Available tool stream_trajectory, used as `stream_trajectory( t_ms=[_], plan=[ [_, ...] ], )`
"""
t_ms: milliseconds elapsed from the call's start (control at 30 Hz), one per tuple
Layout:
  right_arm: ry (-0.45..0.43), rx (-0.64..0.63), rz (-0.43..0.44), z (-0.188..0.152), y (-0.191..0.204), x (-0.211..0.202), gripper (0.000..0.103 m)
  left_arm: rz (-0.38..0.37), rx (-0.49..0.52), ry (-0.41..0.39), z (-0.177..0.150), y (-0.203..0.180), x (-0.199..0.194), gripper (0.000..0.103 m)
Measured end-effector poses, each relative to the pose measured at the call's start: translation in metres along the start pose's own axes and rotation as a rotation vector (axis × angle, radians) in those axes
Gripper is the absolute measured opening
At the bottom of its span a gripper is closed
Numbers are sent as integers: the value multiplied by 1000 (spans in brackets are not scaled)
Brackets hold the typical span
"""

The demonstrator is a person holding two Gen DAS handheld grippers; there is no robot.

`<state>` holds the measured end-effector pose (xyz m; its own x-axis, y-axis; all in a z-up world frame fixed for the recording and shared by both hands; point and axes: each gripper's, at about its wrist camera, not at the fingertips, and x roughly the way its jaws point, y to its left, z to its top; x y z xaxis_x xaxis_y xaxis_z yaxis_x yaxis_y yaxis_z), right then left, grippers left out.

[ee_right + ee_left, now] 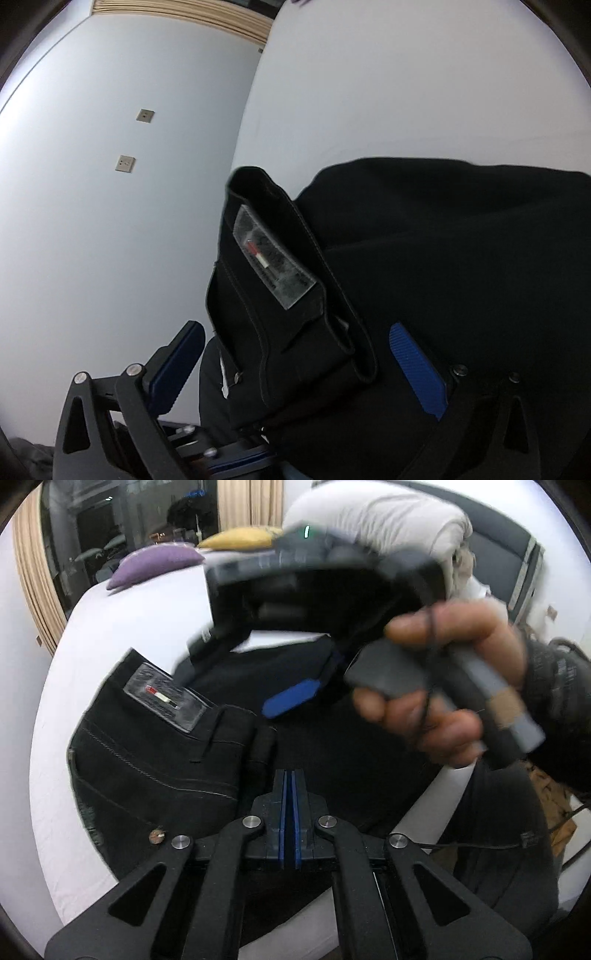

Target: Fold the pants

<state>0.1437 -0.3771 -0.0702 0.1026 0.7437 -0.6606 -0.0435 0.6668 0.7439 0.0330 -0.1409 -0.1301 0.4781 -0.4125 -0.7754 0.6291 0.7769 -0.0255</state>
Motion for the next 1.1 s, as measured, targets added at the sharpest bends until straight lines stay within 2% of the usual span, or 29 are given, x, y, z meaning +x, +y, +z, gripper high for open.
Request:
stream_trajectory(
  t_ms=[67,167,233,267,333,367,400,500,600,800,900,967,1100],
  plan=[
    [32,-43,-8,5,7,12,103,-7,-41,-58,-4,10,-19,1],
    [98,-69,-18,10,16,40,103,22,-109,-90,0,20,-21,1],
    [127,-78,-2,18,20,53,88,38,-178,-92,-6,38,-25,1],
    [144,-90,13,21,23,59,76,48,-226,-93,-12,54,-30,2],
    [158,-86,-15,27,26,68,58,50,-290,-84,-17,71,-32,2],
    [155,-86,-28,25,25,70,38,52,-316,-76,-17,76,-28,2],
    [151,-82,-37,22,23,70,32,55,-337,-70,-25,88,-31,2],
    [85,-47,-33,13,16,56,21,44,-406,-57,-23,114,-25,2],
    [1,-20,-1,-4,19,26,15,30,-412,-65,-19,114,-21,2],
    [-162,64,31,-37,15,-32,14,-3,-361,-58,0,101,-11,2],
    [-226,125,37,-50,1,-60,14,-35,-310,-26,15,94,-2,2],
    [-260,164,37,-59,-9,-75,14,-41,-265,-14,28,76,10,2],
    [-276,257,-12,-79,-50,-89,14,-84,-236,75,26,56,42,3]
  ],
)
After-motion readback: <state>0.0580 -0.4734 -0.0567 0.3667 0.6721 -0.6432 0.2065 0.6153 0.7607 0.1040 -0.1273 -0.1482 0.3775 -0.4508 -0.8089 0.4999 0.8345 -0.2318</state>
